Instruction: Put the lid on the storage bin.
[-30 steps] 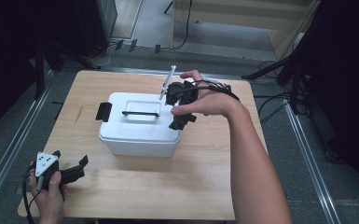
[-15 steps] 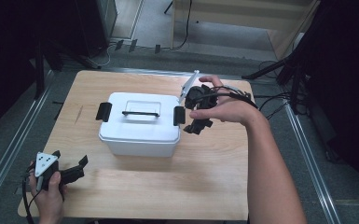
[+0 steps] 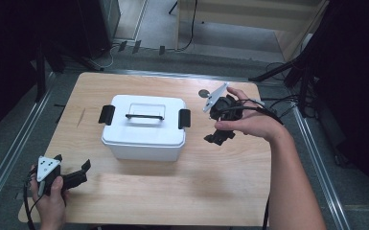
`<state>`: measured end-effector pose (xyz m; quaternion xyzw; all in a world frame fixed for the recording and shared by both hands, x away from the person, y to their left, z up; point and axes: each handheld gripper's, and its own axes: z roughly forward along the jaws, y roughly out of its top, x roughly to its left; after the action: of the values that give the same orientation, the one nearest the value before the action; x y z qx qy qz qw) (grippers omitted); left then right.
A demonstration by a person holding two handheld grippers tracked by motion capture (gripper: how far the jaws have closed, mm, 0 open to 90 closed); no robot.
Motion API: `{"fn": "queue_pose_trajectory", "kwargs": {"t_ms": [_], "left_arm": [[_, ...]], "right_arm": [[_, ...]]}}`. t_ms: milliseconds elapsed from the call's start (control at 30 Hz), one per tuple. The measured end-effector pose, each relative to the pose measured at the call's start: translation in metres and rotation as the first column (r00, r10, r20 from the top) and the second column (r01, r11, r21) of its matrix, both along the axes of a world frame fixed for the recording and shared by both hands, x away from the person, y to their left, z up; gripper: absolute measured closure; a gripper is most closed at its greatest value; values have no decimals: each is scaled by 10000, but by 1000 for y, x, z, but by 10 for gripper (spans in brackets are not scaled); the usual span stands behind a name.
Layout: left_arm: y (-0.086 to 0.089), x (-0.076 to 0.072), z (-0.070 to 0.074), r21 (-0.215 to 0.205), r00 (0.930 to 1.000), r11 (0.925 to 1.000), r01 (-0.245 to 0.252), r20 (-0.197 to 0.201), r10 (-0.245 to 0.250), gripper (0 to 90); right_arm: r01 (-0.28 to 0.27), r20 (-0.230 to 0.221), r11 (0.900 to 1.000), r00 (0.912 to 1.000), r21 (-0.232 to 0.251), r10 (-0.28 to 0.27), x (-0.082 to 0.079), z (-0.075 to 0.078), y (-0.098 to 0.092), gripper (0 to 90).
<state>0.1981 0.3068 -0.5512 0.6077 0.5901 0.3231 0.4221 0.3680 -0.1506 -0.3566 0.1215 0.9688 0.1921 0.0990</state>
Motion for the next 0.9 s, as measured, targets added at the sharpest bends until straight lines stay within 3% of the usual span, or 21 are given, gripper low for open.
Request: {"fn": "queue_pose_trajectory", "kwargs": {"t_ms": [267,467,900], "left_arm": [[0,0,0,34,10000,10000,-17,11,17,0],[-1,0,0,90,10000,10000,13,-23,-13,0],[-1,0,0,98,10000,10000,-12,-19,13,0]], "right_arm": [[656,248,9965,9974,508,-669,-3,-16,-23,0],[1244,403,9871,9908,1004,-1289,-7,-35,-44,0],[1961,632,9707,9764,1389,-2063,-16,-66,-64,0]]}}
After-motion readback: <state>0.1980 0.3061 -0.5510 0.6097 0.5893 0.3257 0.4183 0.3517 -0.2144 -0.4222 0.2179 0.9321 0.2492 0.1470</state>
